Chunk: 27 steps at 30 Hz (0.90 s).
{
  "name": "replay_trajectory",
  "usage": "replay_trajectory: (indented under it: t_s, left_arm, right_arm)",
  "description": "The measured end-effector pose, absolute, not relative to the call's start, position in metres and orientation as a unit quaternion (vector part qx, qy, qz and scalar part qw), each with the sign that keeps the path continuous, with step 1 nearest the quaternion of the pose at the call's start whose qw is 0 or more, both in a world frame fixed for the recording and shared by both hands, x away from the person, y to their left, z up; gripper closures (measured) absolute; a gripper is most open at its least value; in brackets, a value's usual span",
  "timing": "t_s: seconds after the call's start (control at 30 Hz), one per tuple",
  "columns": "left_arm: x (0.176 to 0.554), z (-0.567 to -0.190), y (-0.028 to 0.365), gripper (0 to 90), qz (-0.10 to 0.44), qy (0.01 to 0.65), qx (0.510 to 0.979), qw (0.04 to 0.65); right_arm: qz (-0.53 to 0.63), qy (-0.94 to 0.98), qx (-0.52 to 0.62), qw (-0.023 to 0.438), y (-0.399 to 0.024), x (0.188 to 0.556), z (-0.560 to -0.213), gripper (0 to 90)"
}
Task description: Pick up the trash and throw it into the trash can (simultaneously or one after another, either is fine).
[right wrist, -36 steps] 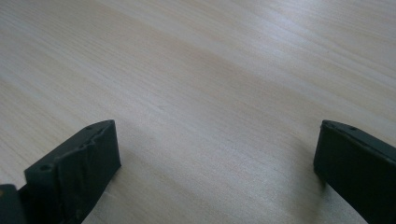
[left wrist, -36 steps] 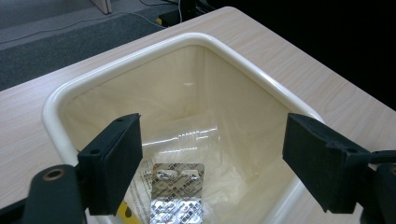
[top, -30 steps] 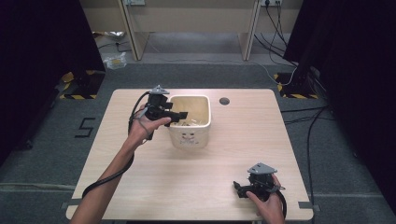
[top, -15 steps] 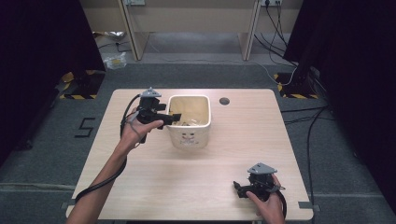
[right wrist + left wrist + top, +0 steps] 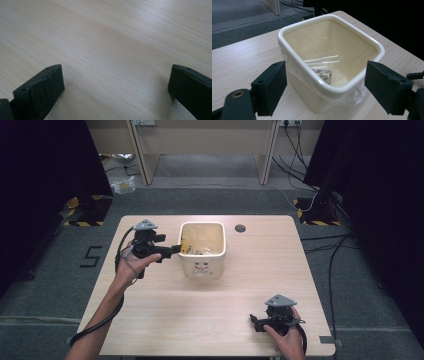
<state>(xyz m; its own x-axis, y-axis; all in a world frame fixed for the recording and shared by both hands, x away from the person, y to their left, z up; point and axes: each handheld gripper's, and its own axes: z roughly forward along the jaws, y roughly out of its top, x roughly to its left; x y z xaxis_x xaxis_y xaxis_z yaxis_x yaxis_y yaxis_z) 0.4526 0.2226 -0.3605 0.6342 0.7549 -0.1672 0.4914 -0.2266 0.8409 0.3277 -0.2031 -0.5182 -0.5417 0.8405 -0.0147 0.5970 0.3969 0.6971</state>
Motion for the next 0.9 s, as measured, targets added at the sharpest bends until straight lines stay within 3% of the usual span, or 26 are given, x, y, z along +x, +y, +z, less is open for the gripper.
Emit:
replay_trajectory:
  t_s: [0.9]
  left_arm:
    - [0.417,-0.382,0.266,17.5,0.158,0.420,0.755,0.478]
  right_arm:
    - [0.326,0.815,0.440,0.186,-0.203,0.328,-0.518,0.6]
